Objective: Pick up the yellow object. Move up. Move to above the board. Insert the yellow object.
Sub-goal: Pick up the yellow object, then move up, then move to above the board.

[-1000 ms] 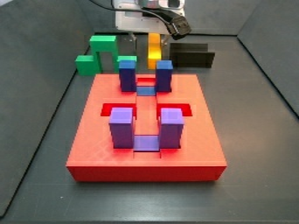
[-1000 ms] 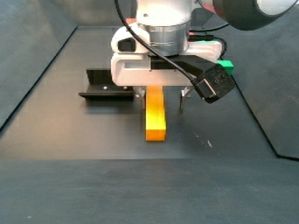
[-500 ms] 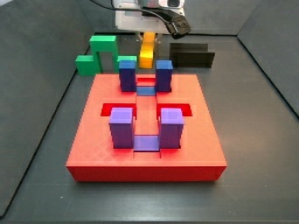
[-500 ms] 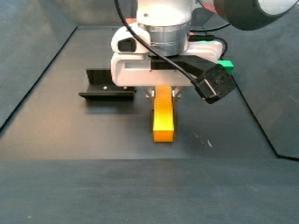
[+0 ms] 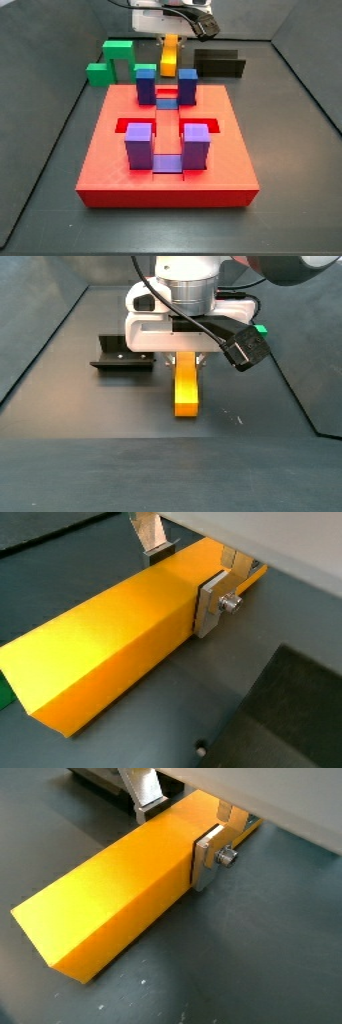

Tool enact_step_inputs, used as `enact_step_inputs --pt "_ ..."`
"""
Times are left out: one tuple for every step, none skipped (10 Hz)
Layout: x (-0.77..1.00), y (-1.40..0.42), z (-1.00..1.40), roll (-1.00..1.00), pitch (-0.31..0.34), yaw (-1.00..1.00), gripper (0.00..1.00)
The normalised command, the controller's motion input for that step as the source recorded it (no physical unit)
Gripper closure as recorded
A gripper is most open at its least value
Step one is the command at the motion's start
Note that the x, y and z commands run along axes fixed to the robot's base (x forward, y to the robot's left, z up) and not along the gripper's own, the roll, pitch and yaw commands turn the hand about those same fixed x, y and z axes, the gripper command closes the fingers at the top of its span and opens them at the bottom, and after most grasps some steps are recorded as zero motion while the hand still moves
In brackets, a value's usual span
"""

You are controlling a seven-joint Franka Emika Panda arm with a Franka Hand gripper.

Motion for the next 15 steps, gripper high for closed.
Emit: enact_step_inputs --pt "0.0 0.0 0.0 0.0 0.0 0.0 1.0" --pt "0.0 0.0 0.0 0.0 0.0 0.0 1.0" --pt "0.0 0.0 0.0 0.0 0.0 0.0 1.0" --pt "0.0 0.0 0.0 0.0 0.0 0.0 1.0" --pt "0.0 0.0 0.0 0.0 0.0 0.0 1.0" --pt "0.0 0.0 0.0 0.0 0.0 0.0 1.0" --pt "0.0 0.0 0.83 0.0 0.0 0.0 1.0" --pt "-0.07 -0.07 0.76 -0.01 0.04 -0.05 1.0" --pt "-0.09 -0.05 0.54 0.01 0.036 -0.05 1.0" --pt "-0.07 -0.02 0.34 0.04 0.019 -0.03 1.0" --pt "0.0 0.0 1.4 0.0 0.0 0.0 1.0" --pt "-0.01 0.01 1.4 0.0 0.022 0.01 1.0" --pt "-0.03 0.0 1.4 0.02 0.042 0.0 1.0" --pt "0.0 0.0 1.4 0.05 0.012 0.0 1.0" --pt "0.0 0.0 1.4 0.02 0.039 0.01 1.0"
